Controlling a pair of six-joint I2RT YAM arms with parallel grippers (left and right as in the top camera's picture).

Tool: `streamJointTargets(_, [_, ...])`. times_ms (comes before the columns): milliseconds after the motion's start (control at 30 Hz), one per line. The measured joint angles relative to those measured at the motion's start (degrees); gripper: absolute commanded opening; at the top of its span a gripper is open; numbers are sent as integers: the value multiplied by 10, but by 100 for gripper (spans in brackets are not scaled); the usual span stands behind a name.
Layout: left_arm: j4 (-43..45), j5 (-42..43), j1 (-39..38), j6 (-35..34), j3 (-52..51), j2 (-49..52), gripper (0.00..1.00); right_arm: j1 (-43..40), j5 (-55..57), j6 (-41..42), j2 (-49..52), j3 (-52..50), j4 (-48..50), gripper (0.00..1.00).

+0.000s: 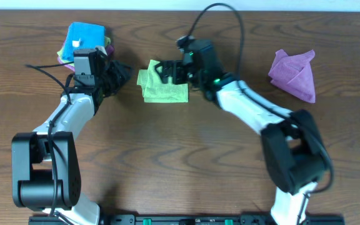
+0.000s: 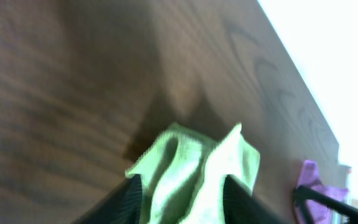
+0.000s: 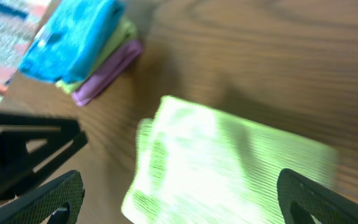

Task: Fold the cloth
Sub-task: 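Release the cloth with the right gripper and retract it right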

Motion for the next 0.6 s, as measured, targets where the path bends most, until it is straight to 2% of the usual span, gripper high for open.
streamJointTargets(100, [-28, 17, 0, 2, 0, 0, 94, -27, 2, -23, -46, 3, -73, 99])
streamJointTargets(133, [-34, 22, 0, 3, 0, 0, 96, -30, 3, -34, -59, 3, -100, 99])
streamJointTargets(333, [-60, 57, 0, 2, 0, 0, 95, -41, 0, -141, -163, 4, -288, 99])
streamJointTargets(467, [-98, 74, -4, 2, 0, 0, 95, -81, 2, -205, -238, 5, -420, 99])
streamJointTargets(600, [-124, 76, -23, 2, 0, 0, 95, -140, 5, -236, -313, -21, -464, 99])
